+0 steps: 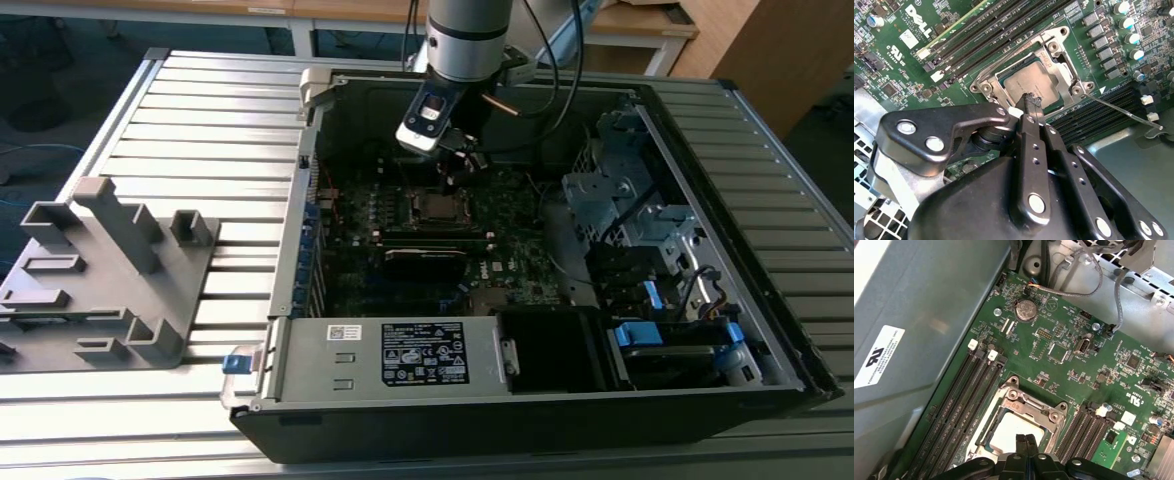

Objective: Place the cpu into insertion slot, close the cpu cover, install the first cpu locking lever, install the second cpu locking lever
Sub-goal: 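Close the cpu cover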

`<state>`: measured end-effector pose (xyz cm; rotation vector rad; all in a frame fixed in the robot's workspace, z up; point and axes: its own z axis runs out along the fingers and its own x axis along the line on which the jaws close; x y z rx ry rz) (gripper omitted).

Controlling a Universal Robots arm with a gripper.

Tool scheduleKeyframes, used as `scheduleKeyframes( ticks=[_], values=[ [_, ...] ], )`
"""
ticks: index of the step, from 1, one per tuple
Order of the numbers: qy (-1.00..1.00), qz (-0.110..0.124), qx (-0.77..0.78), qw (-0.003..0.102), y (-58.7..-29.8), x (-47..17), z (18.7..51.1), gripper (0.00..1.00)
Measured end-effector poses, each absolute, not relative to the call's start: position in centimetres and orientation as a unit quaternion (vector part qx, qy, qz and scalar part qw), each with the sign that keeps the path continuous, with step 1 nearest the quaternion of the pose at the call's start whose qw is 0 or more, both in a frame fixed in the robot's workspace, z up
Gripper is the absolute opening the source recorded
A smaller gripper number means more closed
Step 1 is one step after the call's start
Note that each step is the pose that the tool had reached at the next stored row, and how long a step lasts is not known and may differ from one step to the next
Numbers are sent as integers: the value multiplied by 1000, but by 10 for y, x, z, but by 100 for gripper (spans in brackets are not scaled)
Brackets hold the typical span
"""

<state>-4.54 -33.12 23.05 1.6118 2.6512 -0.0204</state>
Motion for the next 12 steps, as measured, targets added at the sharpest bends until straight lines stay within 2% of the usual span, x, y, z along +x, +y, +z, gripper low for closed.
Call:
scheduleKeyframes(
  ticks=[12],
  values=[
    [881, -6, 473, 20, -331, -45, 230, 10]
  ],
)
